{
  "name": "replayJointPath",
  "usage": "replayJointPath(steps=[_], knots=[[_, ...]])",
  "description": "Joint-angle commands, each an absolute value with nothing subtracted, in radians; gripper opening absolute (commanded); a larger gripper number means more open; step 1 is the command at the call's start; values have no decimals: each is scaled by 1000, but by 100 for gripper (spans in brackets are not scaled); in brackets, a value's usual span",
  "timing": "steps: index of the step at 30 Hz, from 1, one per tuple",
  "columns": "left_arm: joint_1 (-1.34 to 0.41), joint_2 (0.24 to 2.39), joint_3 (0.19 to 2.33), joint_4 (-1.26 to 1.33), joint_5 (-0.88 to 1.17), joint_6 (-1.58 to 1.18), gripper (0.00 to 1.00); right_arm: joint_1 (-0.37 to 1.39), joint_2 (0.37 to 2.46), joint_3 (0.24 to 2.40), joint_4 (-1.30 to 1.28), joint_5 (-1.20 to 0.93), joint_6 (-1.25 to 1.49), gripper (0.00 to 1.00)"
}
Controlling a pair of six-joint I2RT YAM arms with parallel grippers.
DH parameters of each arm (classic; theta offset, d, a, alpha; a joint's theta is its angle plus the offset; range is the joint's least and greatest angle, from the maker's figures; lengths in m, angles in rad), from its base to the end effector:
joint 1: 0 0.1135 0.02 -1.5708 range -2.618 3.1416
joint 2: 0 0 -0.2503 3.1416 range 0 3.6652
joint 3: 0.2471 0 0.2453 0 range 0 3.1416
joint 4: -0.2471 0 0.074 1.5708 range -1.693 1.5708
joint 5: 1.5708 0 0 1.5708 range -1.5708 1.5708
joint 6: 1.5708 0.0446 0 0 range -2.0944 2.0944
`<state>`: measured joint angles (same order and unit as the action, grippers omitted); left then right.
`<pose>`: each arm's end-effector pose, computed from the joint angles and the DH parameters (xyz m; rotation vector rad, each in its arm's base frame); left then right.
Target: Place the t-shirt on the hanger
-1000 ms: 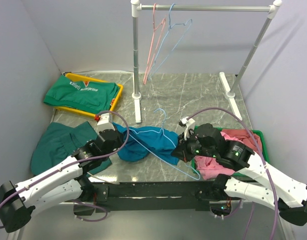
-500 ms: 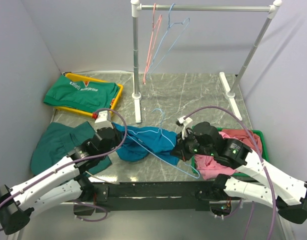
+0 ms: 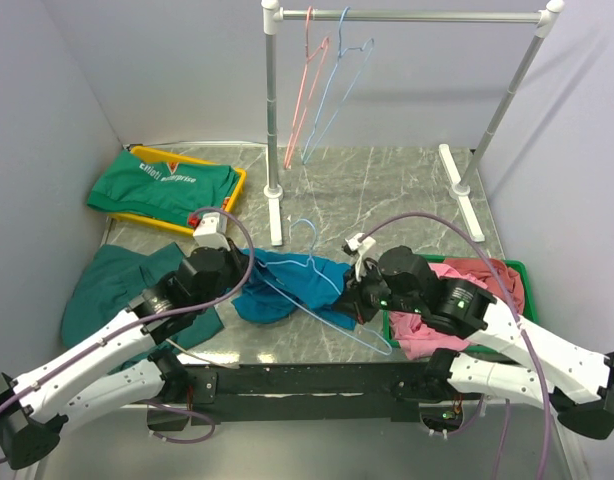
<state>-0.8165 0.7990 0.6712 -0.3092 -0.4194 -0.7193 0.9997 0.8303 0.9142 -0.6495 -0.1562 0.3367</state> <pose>0.1454 -0.1282 0.2735 -0.1731 2.0063 -0.5769 0.0930 0.1575 0.3147 -0.8348 2.1239 0.9165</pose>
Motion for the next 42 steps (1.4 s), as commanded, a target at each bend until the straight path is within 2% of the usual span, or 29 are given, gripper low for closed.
replayJointPath(steps=[1, 12, 17, 26, 28, 32, 37, 42], knots=[[-813, 746, 776, -235, -287, -631, 1, 1012, 886, 933, -490, -89, 284, 0], [-831, 663, 894, -261, -130, -558, 1, 1078, 1031, 948, -224, -86, 213, 0], [-834, 669, 868, -313, -167, -569, 1, 1089, 1028, 872, -28, -14, 222, 0], [-836, 692, 841, -364, -285, -597, 6, 1134, 1144, 717, 322, -64, 241, 0], [-836, 690, 841, -383, -293, -589, 11, 1135, 1161, 681, 421, -58, 250, 0], [-836, 672, 836, -429, -314, -592, 34, 1134, 1196, 650, 491, -43, 261, 0], [-835, 598, 807, -397, -235, -554, 36, 1137, 1218, 664, 514, -43, 256, 0], [-835, 603, 805, -347, -190, -511, 47, 1135, 1239, 676, 523, -60, 253, 0]])
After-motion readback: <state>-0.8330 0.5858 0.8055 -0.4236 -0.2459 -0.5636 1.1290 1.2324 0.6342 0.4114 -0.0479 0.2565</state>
